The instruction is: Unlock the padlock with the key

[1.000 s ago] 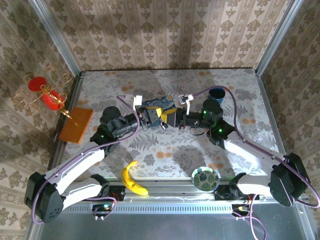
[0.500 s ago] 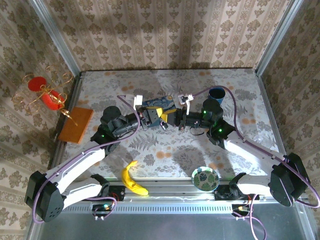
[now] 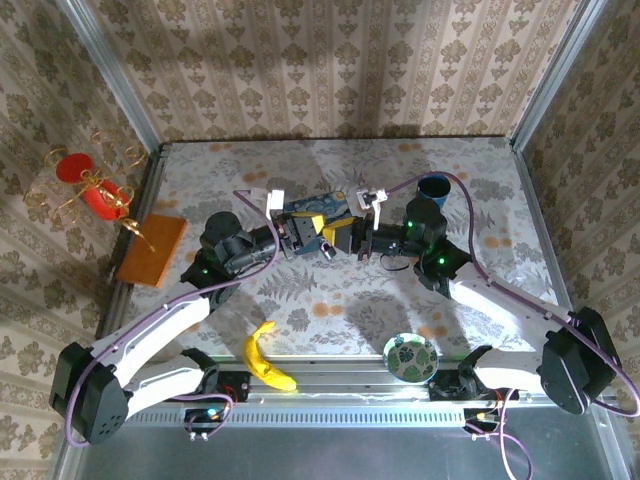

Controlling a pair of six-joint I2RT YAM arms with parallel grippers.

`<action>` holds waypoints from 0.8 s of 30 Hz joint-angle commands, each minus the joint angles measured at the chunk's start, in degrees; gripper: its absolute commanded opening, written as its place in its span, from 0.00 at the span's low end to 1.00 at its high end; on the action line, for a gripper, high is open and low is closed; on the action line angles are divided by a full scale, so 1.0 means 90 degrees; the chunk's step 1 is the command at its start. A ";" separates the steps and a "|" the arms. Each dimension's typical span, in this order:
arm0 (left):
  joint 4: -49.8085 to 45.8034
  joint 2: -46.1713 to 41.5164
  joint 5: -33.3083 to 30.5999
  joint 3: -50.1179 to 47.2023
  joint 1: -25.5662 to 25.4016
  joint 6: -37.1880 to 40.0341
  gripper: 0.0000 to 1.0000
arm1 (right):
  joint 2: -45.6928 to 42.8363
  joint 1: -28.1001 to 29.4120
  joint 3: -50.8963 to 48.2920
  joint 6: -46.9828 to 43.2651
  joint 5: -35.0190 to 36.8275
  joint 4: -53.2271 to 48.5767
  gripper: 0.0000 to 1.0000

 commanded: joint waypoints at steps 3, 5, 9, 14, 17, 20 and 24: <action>0.0279 -0.0073 -0.0063 0.0042 0.0077 -0.0073 0.00 | -0.0232 0.0021 0.0036 -0.0088 -0.0016 -0.0028 0.04; 0.0286 -0.0063 -0.0051 0.0054 0.0077 -0.0075 0.00 | -0.0232 0.0021 0.0044 -0.0086 -0.0041 -0.0028 0.00; 0.0289 -0.0080 -0.0134 -0.0002 0.0096 -0.0129 0.00 | -0.0236 0.0021 0.0038 -0.0095 -0.0033 -0.0049 0.00; -0.0043 -0.0279 -0.0583 -0.0073 0.0116 -0.0030 0.62 | -0.0277 -0.0049 0.0041 -0.0047 0.0411 -0.0564 0.00; -0.0593 -0.0562 -0.1239 -0.0097 0.0089 0.0241 0.87 | -0.0296 -0.0204 -0.0071 0.0155 0.0558 -0.0764 0.00; -0.1535 -0.0866 -0.2313 -0.0061 0.0016 0.0451 1.00 | -0.0388 -0.0362 -0.0258 0.0282 0.0815 -0.1043 0.00; -0.2850 -0.0936 -0.3787 0.0074 -0.0218 0.0377 1.00 | -0.0622 -0.0470 -0.0453 0.0215 0.1695 -0.2008 0.00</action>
